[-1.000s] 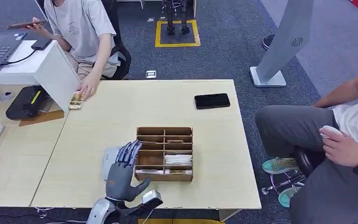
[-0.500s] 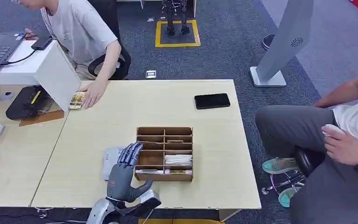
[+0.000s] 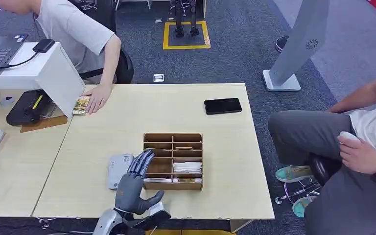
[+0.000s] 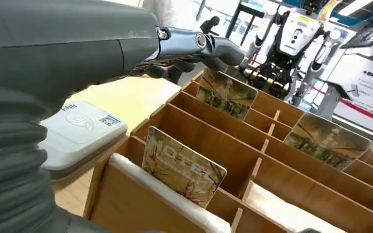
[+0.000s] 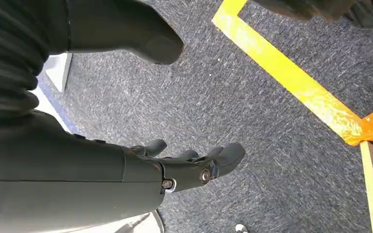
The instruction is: Pass the card to the sensor for recognition and then transmit it.
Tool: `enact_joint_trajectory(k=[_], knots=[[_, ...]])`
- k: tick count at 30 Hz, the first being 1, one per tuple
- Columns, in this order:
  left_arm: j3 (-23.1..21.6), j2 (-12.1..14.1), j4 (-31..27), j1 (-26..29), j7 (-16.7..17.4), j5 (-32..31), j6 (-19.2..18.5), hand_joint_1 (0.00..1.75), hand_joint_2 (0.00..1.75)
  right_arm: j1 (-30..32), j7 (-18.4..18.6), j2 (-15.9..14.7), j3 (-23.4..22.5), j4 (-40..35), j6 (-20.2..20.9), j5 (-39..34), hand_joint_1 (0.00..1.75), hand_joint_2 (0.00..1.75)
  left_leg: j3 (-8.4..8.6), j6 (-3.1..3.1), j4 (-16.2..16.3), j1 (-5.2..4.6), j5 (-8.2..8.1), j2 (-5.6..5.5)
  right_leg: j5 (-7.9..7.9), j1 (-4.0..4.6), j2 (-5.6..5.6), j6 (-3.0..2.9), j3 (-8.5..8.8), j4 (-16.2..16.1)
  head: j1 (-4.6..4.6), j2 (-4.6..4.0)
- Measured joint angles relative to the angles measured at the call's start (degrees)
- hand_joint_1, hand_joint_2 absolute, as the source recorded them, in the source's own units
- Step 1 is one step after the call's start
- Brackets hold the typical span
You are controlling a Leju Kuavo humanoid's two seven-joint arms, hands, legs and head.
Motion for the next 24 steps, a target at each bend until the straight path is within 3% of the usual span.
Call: enact_joint_trajectory(k=[2, 3, 4, 5, 24], knots=[[-0.20, 0.00, 0.00, -0.01, 0.00, 0.00, 0.00, 0.03, 1.75, 0.00, -0.02, 0.00, 0.02, 0.00, -0.02, 0.00, 0.00, 1.75, 0.00, 0.00, 0.00, 0.00, 0.00, 0.00, 0.00, 0.00, 0.00, 0.00, 0.00, 0.00, 0.00, 0.00], [-0.26, 0.00, 0.00, 0.00, 0.00, 0.00, 0.00, 1.68, 1.75, 0.00, -0.02, 0.00, 0.00, 0.00, -0.02, 0.00, 0.00, 1.75, 0.00, 0.00, 0.00, 0.00, 0.00, 0.00, 0.00, 0.00, 0.00, 0.00, 0.00, 0.00, 0.00, 0.00], [-0.37, 0.00, 0.00, 0.00, -0.02, 0.00, -0.06, 1.64, 1.75, -0.01, -0.02, 0.00, 0.00, 0.00, -0.02, 0.00, 0.00, 1.75, 0.00, 0.00, 0.00, 0.00, 0.00, 0.00, 0.00, 0.00, 0.00, 0.00, 0.00, 0.00, 0.00, 0.00], [-0.44, 0.00, 0.00, -0.01, -0.04, 0.07, -0.33, 1.75, 1.75, -0.02, -0.02, 0.00, 0.02, 0.00, -0.02, 0.02, 0.00, 1.75, 0.00, 0.00, 0.00, 0.00, 0.00, 0.00, 0.00, 0.00, 0.00, 0.00, 0.00, 0.00, 0.00, 0.00], [-0.46, 0.02, 0.02, 0.01, -0.33, 1.86, -1.14, 1.75, 1.75, -0.08, -0.31, 0.02, 0.02, 0.00, -0.17, -0.02, 0.00, 1.75, -0.01, 0.00, 0.00, 0.00, 0.00, 0.00, 0.00, 0.00, 0.00, 0.00, 0.01, 0.00, 0.00, 0.00]])
